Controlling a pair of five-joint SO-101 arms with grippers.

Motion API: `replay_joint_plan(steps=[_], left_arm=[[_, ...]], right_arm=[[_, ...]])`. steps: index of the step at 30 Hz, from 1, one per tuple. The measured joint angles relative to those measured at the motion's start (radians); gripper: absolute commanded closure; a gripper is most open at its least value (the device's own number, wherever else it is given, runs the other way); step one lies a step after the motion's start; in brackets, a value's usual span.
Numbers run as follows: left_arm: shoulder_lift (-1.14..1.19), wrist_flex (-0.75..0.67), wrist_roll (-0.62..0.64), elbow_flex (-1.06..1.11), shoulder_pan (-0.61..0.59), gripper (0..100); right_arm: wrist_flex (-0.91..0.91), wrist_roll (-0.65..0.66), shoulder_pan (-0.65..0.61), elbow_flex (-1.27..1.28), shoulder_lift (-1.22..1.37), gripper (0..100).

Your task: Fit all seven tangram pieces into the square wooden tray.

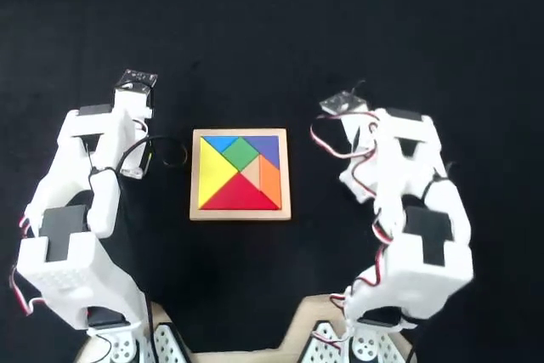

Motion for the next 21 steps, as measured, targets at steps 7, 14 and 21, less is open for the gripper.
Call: replay_joint_plan(steps=[7,14,21], left_arm=[[-0.15,0.015,0.003,0.135,-0.003,97],[-0.7,0.026,0.034,0.259,-0.041,97],[-1.249,0.028,0.172,0.321,-0.061,97]], right_arm=[[0.015,0.006,0.002,0.124,-0.144,98.8],[0.14,-0.074,0.005,0.121,-0.523,98.8],[0.189,-0.29,-0.077,0.008,-0.833,98.7]])
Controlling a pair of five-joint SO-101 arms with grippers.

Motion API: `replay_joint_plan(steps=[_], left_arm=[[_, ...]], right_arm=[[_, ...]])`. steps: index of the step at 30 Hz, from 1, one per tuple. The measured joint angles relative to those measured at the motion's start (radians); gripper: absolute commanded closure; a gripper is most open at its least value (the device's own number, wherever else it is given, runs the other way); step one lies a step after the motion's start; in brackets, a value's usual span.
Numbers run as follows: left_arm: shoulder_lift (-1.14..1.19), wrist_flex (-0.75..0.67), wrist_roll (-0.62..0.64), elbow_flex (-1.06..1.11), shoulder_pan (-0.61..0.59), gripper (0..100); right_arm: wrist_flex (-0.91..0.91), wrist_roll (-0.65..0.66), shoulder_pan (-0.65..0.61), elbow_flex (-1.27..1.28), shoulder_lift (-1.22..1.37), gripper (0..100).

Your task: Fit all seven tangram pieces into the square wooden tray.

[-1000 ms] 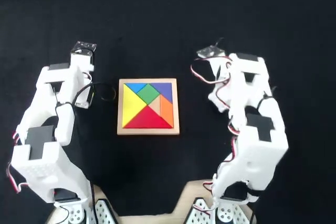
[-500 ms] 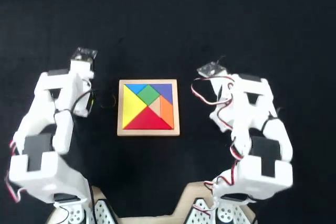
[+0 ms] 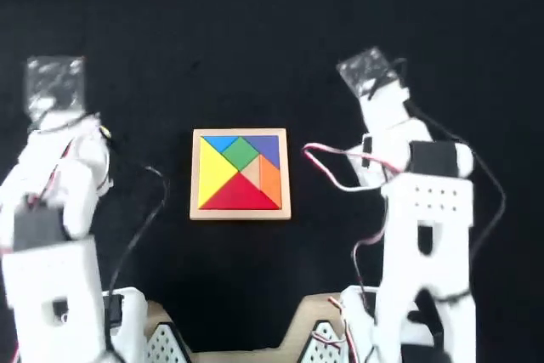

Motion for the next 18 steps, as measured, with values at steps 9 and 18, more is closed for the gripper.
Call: replay_joint_plan(steps=[9,18], left_arm=[[-0.31,-0.021,0.206,0.061,0.0,97],[-0.603,-0.258,0.094,0.4,0.043,97]], right_arm=[[-0.278,-0.411,-0.003,0.091,-0.319,98.8],[-0.591,-0.358,-0.005,0.624,-0.836,98.8]])
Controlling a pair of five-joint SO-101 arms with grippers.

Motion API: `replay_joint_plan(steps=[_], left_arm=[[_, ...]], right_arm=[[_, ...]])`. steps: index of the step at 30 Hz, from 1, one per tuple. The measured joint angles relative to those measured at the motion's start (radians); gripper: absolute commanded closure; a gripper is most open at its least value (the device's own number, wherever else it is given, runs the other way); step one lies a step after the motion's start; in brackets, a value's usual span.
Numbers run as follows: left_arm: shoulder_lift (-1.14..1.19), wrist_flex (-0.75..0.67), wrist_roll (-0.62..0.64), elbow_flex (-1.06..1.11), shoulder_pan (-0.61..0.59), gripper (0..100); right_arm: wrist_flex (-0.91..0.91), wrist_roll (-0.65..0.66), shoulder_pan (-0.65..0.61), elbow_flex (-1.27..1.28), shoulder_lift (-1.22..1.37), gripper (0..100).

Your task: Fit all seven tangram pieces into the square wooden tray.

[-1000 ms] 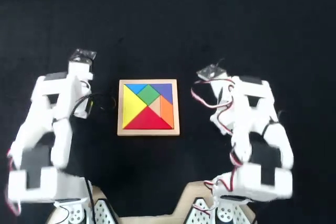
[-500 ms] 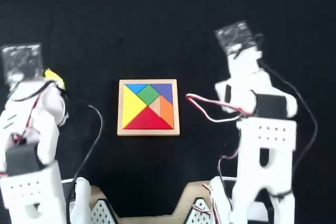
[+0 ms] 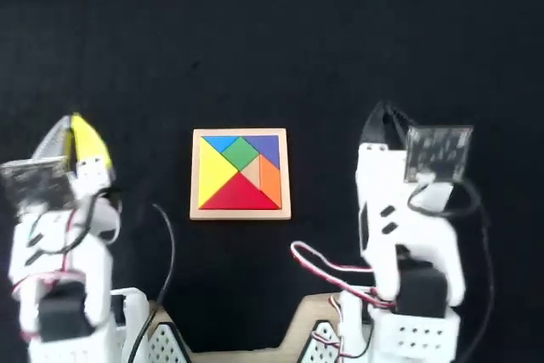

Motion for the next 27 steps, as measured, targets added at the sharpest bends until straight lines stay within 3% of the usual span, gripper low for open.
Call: replay_joint_plan(steps=[5,12,16,21,24,27], left_arm=[[0.043,-0.183,-0.003,0.232,0.012,97],[0.141,-0.255,0.028,0.351,0.012,97],[0.152,-0.324,-0.097,0.52,0.012,97],[0.172,-0.241,-0.29,0.546,-0.009,97],[0.155,-0.199,-0.284,0.548,-0.028,97],[0.106,-0.137,-0.201,0.548,-0.032,97]], right_arm=[[-0.133,0.0,0.002,0.193,-0.017,98.8],[-0.347,0.005,0.0,0.456,-0.017,98.7],[-0.342,0.034,0.051,0.532,-0.015,98.7],[-0.192,0.147,0.114,0.535,-0.017,98.7],[-0.143,0.186,0.11,0.535,-0.017,98.7],[-0.115,0.192,0.069,0.535,-0.017,98.6]])
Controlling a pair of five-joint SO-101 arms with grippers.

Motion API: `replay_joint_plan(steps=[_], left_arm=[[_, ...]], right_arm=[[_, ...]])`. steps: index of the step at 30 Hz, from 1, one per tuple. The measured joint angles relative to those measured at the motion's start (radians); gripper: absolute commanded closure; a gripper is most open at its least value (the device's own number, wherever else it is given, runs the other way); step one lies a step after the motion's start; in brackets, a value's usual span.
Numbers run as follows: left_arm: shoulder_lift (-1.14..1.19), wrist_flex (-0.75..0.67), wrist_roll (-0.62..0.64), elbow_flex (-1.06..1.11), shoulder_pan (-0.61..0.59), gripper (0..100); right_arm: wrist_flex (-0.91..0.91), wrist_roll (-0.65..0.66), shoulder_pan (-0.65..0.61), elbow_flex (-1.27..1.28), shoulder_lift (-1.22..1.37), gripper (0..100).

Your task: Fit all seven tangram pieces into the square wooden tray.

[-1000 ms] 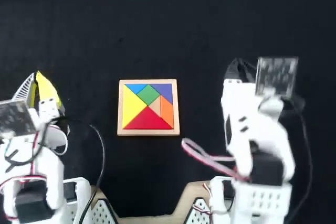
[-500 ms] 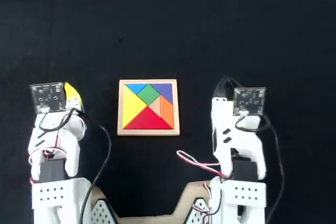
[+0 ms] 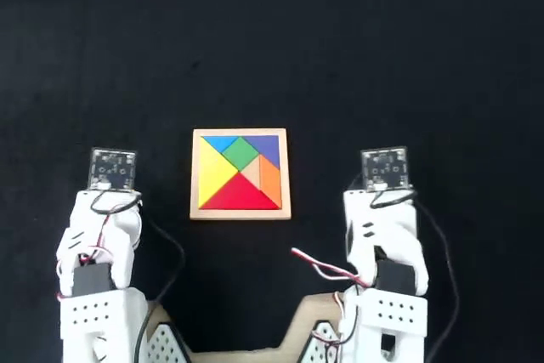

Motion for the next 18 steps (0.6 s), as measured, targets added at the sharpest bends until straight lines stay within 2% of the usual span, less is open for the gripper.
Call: replay_joint_plan(steps=[5,12,15,18], left_arm=[[-0.124,0.183,0.078,-0.009,0.0,97],[-0.298,0.465,0.097,-0.015,-0.012,97],[-0.302,0.575,0.186,-0.066,-0.011,97],[-0.305,0.624,0.287,-0.106,-0.011,97]], right_arm=[[0.077,-0.035,-0.071,0.0,0.0,98.6],[0.17,-0.336,-0.084,0.0,0.0,98.6],[0.198,-0.437,-0.091,0.0,0.0,98.6],[0.218,-0.462,-0.091,0.0,0.0,98.6]])
